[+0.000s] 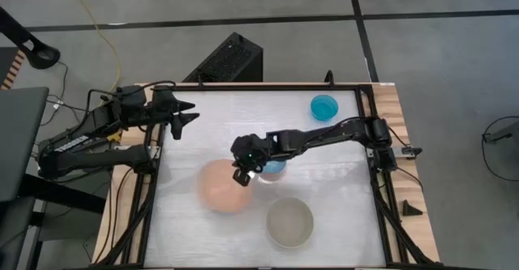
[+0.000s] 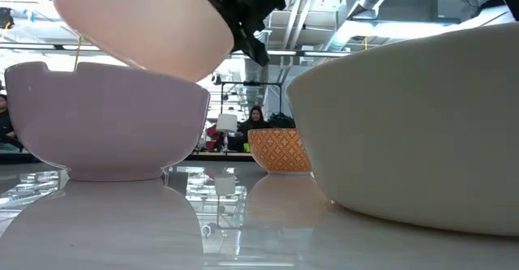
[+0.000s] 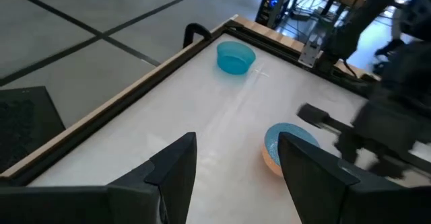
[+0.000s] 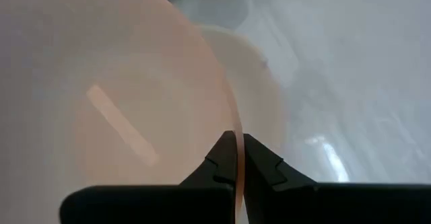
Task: Nest bowls inside each other
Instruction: Stack the orange bowl on top of the white bowl, then stack the gray bowl on top of the orange bowl
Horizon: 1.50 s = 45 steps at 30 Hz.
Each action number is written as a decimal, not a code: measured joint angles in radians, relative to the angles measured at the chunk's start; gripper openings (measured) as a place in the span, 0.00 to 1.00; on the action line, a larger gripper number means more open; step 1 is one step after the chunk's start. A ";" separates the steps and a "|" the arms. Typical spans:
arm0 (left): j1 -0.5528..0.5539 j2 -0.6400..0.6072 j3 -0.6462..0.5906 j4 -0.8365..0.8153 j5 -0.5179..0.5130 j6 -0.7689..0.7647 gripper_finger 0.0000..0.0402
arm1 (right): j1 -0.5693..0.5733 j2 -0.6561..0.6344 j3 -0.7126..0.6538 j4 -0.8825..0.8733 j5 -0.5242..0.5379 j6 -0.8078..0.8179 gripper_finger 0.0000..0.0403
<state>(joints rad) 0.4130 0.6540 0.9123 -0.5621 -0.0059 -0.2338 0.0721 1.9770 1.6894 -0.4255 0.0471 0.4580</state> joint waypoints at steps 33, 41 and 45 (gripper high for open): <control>0.000 0.000 -0.001 0.011 0.009 -0.068 0.49 | 0.012 0.078 0.000 0.111 -0.074 0.072 0.52; 0.000 0.000 -0.001 0.005 0.010 -0.062 0.49 | 0.026 -0.004 0.001 0.071 0.025 0.065 0.54; 0.000 0.000 -0.001 0.000 0.010 -0.062 0.49 | 0.029 -0.005 0.000 0.013 0.009 0.101 0.53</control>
<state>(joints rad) 0.4133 0.6540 0.9115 -0.5621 0.0044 -0.2955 0.1011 1.9724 1.6894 -0.4126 0.0563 0.5590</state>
